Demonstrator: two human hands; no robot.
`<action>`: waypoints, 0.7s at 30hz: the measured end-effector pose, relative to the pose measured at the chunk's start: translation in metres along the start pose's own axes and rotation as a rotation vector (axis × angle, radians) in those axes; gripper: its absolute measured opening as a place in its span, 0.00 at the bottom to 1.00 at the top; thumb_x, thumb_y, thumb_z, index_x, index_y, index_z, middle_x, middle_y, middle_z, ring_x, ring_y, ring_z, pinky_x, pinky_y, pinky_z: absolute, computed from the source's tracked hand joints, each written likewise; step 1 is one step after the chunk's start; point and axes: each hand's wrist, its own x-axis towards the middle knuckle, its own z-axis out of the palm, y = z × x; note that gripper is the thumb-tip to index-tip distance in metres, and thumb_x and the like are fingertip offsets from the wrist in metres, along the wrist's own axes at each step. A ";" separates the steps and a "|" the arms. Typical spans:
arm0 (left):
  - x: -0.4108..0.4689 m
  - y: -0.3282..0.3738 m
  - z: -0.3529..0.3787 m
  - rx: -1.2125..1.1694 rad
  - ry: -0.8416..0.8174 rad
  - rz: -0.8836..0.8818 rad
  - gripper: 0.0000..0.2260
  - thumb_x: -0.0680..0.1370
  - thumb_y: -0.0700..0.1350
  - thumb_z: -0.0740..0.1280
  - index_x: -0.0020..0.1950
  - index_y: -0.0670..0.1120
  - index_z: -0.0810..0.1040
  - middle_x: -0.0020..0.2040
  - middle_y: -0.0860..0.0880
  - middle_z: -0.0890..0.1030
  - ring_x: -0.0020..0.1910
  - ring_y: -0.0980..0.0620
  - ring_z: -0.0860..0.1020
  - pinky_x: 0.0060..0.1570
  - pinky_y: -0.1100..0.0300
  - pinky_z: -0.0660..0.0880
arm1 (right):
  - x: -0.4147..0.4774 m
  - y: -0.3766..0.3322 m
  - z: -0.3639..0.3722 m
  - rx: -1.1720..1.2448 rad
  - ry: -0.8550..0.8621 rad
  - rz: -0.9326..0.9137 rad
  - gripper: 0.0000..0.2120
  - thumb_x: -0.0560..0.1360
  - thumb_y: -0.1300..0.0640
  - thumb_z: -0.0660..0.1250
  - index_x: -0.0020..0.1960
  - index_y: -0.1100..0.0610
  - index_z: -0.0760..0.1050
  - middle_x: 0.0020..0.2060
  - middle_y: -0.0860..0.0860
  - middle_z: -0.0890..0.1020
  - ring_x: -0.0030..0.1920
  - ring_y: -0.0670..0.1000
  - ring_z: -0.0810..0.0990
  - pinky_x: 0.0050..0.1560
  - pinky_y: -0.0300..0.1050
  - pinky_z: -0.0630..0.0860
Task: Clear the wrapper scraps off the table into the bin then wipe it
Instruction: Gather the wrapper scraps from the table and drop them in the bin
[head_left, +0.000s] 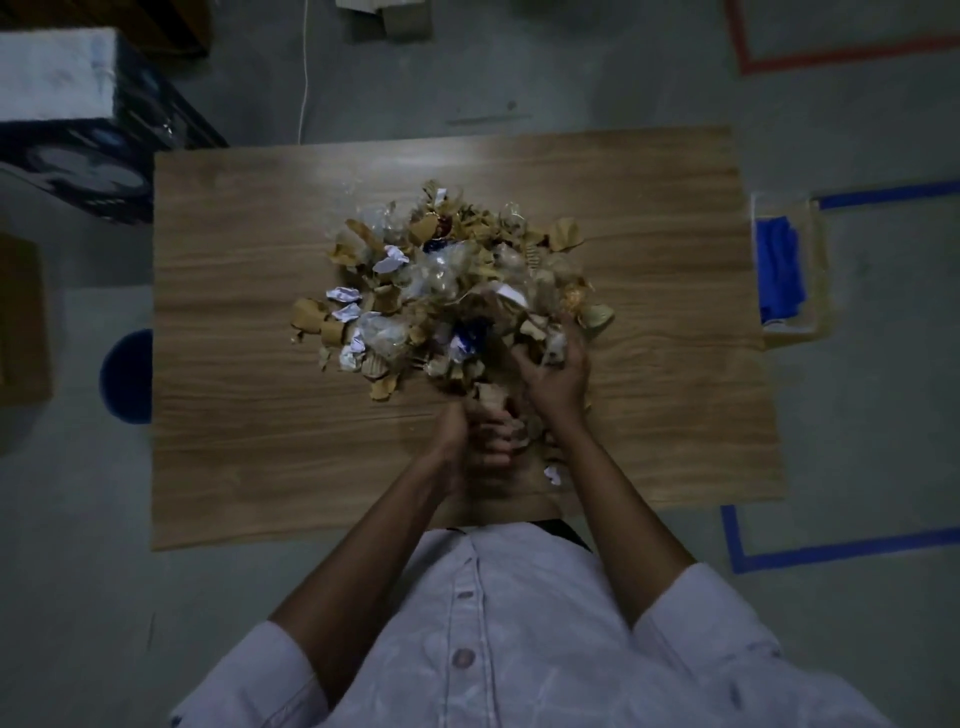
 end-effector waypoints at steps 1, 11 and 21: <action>-0.008 0.003 0.001 -0.015 -0.145 -0.085 0.24 0.82 0.53 0.56 0.62 0.34 0.80 0.50 0.35 0.83 0.40 0.41 0.83 0.44 0.48 0.81 | 0.000 -0.008 -0.001 0.131 0.010 0.071 0.27 0.69 0.56 0.79 0.66 0.60 0.76 0.62 0.58 0.81 0.63 0.56 0.80 0.63 0.47 0.77; -0.004 0.052 0.038 -0.624 -0.445 0.194 0.37 0.81 0.69 0.53 0.74 0.39 0.73 0.69 0.35 0.77 0.69 0.36 0.76 0.68 0.44 0.74 | -0.046 -0.055 -0.023 0.583 -0.026 0.377 0.08 0.71 0.68 0.73 0.49 0.64 0.82 0.43 0.55 0.85 0.44 0.51 0.84 0.45 0.48 0.81; -0.006 0.063 0.043 0.009 -0.083 0.569 0.20 0.84 0.53 0.63 0.59 0.38 0.84 0.58 0.42 0.85 0.59 0.45 0.83 0.57 0.49 0.80 | -0.038 -0.040 -0.037 0.315 -0.257 0.484 0.12 0.56 0.57 0.72 0.40 0.56 0.83 0.41 0.53 0.87 0.44 0.58 0.84 0.48 0.64 0.81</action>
